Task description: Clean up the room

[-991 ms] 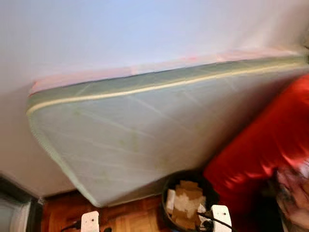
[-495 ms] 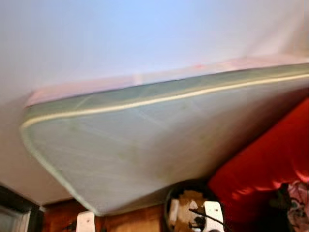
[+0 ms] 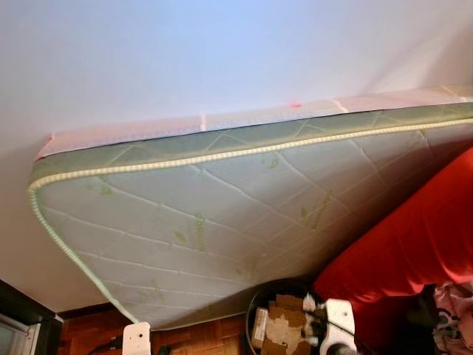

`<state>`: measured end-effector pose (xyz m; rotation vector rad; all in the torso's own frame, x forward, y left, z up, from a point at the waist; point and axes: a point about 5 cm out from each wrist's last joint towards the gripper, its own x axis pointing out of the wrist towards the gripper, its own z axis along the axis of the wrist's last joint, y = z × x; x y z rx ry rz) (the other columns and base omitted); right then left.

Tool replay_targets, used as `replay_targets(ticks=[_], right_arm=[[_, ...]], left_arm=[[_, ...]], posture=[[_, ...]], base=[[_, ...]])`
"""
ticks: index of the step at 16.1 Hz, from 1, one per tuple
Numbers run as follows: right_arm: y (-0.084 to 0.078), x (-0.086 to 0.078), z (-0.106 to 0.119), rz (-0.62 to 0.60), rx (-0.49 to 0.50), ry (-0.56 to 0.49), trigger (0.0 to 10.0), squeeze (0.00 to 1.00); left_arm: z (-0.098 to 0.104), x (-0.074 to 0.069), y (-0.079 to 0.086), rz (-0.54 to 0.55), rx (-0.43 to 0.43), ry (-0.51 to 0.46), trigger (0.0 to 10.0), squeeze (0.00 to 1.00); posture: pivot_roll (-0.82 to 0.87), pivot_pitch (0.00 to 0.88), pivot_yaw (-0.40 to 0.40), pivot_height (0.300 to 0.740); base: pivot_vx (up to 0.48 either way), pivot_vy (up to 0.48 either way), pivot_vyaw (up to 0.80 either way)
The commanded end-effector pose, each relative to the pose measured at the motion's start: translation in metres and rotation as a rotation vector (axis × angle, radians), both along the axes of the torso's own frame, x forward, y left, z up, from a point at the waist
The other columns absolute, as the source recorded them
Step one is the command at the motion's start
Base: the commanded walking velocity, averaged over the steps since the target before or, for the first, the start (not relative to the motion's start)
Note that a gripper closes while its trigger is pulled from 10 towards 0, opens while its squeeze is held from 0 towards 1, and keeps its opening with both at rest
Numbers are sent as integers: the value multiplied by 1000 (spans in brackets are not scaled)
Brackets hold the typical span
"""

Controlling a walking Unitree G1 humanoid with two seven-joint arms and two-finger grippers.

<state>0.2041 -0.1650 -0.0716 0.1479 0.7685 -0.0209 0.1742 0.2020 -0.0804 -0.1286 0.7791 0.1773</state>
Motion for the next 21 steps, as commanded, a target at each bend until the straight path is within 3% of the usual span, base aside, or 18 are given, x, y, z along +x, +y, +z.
replay_targets(ticks=[1,6,7,8,9,10,12,16,21], right_arm=[[-2,14,10,-11,11,-80,10000,0],[3,46,37,-21,64,-284,10000,0],[3,47,39,-19,66,-302,10000,0],[4,49,42,-13,70,-330,10000,0],[5,50,44,-9,69,-349,10000,0],[5,49,45,-5,69,-372,10000,0],[1,44,47,-7,59,-412,10000,0],[-8,36,48,-51,32,-453,10000,0],[-5,43,52,-88,27,-454,10000,0]], left_arm=[[-1,-4,-2,-9,-4,-18,10000,0],[8,1,0,-8,58,-146,10000,0],[33,30,9,-37,122,-323,10000,0],[86,70,19,-67,207,-602,10000,0],[97,74,18,-75,212,-650,10000,0],[104,74,15,-78,214,-684,10000,0],[105,59,5,-88,212,-729,10000,0],[108,32,4,-62,187,-694,10000,0],[116,43,7,-99,188,-694,10000,0]], posture=[[101,111,-48,740],[92,113,-52,740],[92,112,-52,740],[90,109,-52,740],[85,106,-52,740],[84,103,-52,740],[83,98,-54,740],[83,86,-52,740],[88,65,-45,720]], base=[[0,0,0],[0,0,0],[0,0,0],[0,0,0],[0,0,0],[0,0,0],[0,0,0],[0,0,0],[0,0,0]])
